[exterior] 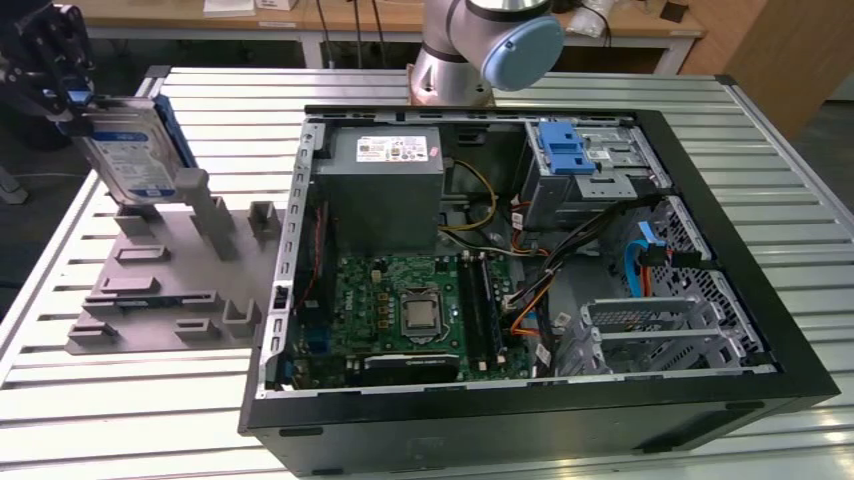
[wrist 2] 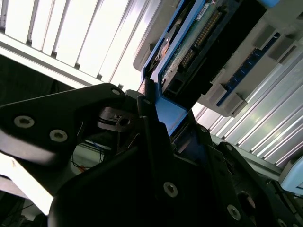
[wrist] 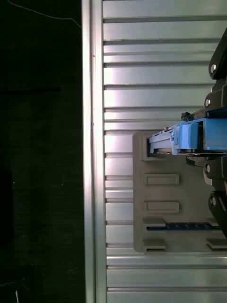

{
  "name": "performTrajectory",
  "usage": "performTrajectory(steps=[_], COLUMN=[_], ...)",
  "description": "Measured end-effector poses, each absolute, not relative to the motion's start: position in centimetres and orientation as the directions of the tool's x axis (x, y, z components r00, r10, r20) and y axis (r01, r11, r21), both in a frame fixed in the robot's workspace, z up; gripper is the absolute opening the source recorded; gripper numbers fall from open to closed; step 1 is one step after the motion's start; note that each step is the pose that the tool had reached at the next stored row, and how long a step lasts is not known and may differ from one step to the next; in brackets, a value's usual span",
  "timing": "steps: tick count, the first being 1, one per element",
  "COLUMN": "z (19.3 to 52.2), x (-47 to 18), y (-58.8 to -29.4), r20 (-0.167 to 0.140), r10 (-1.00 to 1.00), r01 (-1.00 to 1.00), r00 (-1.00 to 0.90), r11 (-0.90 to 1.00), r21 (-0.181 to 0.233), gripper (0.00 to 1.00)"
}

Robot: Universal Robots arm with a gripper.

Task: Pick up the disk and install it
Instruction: 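Pick up the disk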

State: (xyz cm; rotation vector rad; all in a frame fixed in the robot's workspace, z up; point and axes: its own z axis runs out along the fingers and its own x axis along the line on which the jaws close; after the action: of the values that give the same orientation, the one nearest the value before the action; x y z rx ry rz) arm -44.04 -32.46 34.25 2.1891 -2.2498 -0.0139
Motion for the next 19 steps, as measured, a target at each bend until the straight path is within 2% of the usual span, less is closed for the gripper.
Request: performTrajectory(steps=[19], z=[35.1], x=[-44.04], y=[-32.2], r20=[-0.004], r10=[-1.0], r01=[-1.0], r00=[-0.027], r11=[0.027], r21=[0.008], gripper=[0.36])
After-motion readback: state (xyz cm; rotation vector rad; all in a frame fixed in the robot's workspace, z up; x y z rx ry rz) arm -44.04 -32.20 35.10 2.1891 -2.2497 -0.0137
